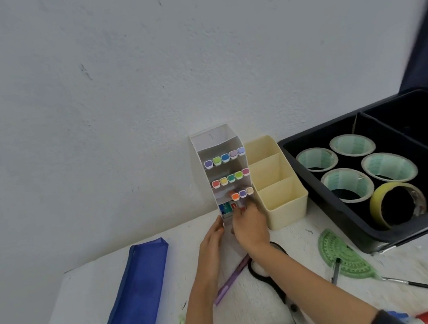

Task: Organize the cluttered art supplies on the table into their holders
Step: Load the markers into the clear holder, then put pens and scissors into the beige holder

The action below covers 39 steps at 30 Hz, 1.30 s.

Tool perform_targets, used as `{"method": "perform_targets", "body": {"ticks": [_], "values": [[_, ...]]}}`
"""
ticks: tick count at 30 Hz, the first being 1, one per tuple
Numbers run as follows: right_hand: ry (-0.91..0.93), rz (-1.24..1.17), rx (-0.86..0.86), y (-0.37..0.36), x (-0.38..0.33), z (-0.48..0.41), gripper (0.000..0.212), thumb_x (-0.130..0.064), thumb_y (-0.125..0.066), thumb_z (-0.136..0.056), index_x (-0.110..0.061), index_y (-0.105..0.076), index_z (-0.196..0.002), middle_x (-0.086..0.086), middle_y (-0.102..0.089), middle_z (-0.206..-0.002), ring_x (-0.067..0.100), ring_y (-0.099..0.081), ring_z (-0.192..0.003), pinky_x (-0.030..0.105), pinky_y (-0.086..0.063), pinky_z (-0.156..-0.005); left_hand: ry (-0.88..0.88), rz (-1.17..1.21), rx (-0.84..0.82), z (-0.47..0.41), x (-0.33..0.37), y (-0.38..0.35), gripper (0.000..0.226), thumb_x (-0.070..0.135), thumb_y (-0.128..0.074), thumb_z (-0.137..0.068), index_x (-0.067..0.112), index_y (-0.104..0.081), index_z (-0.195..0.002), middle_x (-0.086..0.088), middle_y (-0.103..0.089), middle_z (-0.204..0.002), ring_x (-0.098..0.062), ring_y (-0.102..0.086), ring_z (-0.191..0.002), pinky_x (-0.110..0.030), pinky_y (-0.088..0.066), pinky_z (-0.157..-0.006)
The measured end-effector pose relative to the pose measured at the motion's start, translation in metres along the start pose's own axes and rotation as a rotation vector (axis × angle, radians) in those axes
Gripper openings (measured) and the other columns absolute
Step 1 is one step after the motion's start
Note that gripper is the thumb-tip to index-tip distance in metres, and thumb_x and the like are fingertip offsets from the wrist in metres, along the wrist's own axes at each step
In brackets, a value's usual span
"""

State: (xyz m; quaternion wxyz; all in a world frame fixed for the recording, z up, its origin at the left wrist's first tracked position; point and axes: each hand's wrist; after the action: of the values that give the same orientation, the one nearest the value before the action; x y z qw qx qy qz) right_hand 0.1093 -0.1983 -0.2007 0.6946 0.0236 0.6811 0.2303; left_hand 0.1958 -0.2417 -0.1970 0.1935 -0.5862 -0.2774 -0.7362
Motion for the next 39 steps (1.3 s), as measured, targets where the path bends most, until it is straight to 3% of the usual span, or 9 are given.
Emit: {"method": "perform_targets", "body": {"ticks": [3, 6, 10, 20, 25, 27, 29, 36, 39], "values": [[-0.023, -0.154, -0.09, 0.021, -0.004, 0.025, 0.019, -0.013, -0.048, -0.092, -0.015, -0.053, -0.11, 0.008, -0.064, -0.103, 0.023, -0.063, -0.087, 0.039, -0.056, -0.073, 0.001, -0.03, 0.122, 0.01, 0.015, -0.007, 0.043, 0.017, -0.041, -0.099, 0.017, -0.037, -0.142, 0.004, -0.042, -0.14, -0.009, -0.039, -0.125, -0.018, -0.027, -0.097], [-0.164, -0.226, -0.311, 0.062, -0.01, 0.051, 0.02, -0.012, -0.045, -0.094, -0.017, -0.057, -0.109, 0.009, -0.068, -0.087, 0.014, -0.061, -0.066, 0.022, -0.05, -0.053, -0.043, 0.043, 0.329, 0.037, 0.031, -0.025, 0.033, 0.013, -0.047, -0.095, 0.02, -0.053, -0.127, 0.006, -0.053, -0.12, -0.008, -0.051, -0.104, -0.021, -0.036, -0.088], [-0.201, -0.282, -0.422, 0.125, -0.006, 0.08, 0.027, -0.007, -0.041, -0.092, -0.012, -0.068, -0.097, 0.005, -0.068, -0.07, 0.012, -0.054, -0.049, 0.019, -0.042, -0.046, -0.099, 0.221, 0.359, 0.083, 0.04, -0.054, 0.02, 0.008, -0.053, -0.09, 0.016, -0.066, -0.103, -0.002, -0.068, -0.099, -0.014, -0.063, -0.093, -0.026, -0.05, -0.08], [-0.25, -0.233, -0.281, 0.235, 0.036, 0.1, 0.028, -0.006, -0.041, -0.094, -0.011, -0.068, -0.097, 0.004, -0.067, -0.07, 0.012, -0.054, -0.051, 0.02, -0.044, -0.05, -0.036, 0.333, 0.209, 0.147, 0.045, -0.145, 0.021, 0.004, -0.048, -0.092, 0.011, -0.068, -0.091, -0.002, -0.071, -0.086, -0.014, -0.066, -0.085, -0.024, -0.047, -0.07], [-0.107, 0.245, 0.018, 0.271, 0.076, 0.099, 0.025, -0.014, -0.044, -0.094, -0.021, -0.065, -0.106, -0.004, -0.058, -0.101, 0.012, -0.057, -0.081, 0.022, -0.044, -0.066, -0.015, 0.287, 0.172, 0.169, 0.044, -0.187, 0.025, 0.001, -0.047, -0.091, 0.012, -0.069, -0.088, -0.003, -0.072, -0.084, -0.014, -0.067, -0.084, -0.026, -0.048, -0.071], [-0.006, 0.529, 0.087, 0.285, 0.091, 0.099, 0.029, -0.02, -0.044, -0.096, -0.023, -0.057, -0.122, 0.0, -0.043, -0.123, 0.016, -0.045, -0.11, 0.021, -0.039, -0.084, -0.003, 0.288, 0.157, 0.177, 0.043, -0.201, 0.025, 0.001, -0.046, -0.091, 0.01, -0.069, -0.089, -0.005, -0.072, -0.085, -0.015, -0.066, -0.083, -0.024, -0.047, -0.069], [0.06, 0.693, 0.087, 0.295, 0.106, 0.098, 0.034, -0.026, -0.041, -0.098, -0.02, -0.048, -0.131, 0.004, -0.037, -0.127, 0.018, -0.036, -0.115, 0.024, -0.035, -0.095, 0.011, 0.281, 0.152, 0.184, 0.041, -0.214, 0.026, 0.0, -0.046, -0.09, 0.01, -0.069, -0.089, -0.005, -0.072, -0.085, -0.015, -0.066, -0.082, -0.023, -0.047, -0.068], [0.094, 0.455, 0.068, 0.321, 0.128, 0.099, 0.021, -0.017, -0.05, -0.095, -0.011, -0.059, -0.113, -0.002, -0.04, -0.106, 0.01, -0.041, -0.092, 0.013, -0.032, -0.08, 0.011, 0.301, 0.191, 0.206, 0.038, -0.242, 0.025, 0.0, -0.045, -0.092, 0.004, -0.069, -0.087, -0.01, -0.071, -0.081, -0.012, -0.067, -0.073, -0.011, -0.048, -0.055], [0.034, 0.284, 0.053, 0.329, 0.124, 0.101, 0.025, -0.01, -0.05, -0.095, -0.015, -0.053, -0.118, 0.005, -0.052, -0.115, 0.01, -0.046, -0.091, 0.017, -0.036, -0.08, 0.014, 0.295, 0.232, 0.211, 0.035, -0.247, 0.025, 0.0, -0.045, -0.092, 0.005, -0.069, -0.087, -0.009, -0.072, -0.081, -0.009, -0.067, -0.07, -0.01, -0.047, -0.055]]}}
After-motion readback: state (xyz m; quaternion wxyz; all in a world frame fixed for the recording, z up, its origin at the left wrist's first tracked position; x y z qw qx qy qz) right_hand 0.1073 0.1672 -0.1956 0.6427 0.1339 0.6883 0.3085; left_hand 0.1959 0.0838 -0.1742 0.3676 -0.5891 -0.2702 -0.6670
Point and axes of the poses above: each hand's wrist, its own z-axis away from the middle knuckle, its own y-axis out of the back of the hand, x = y × z
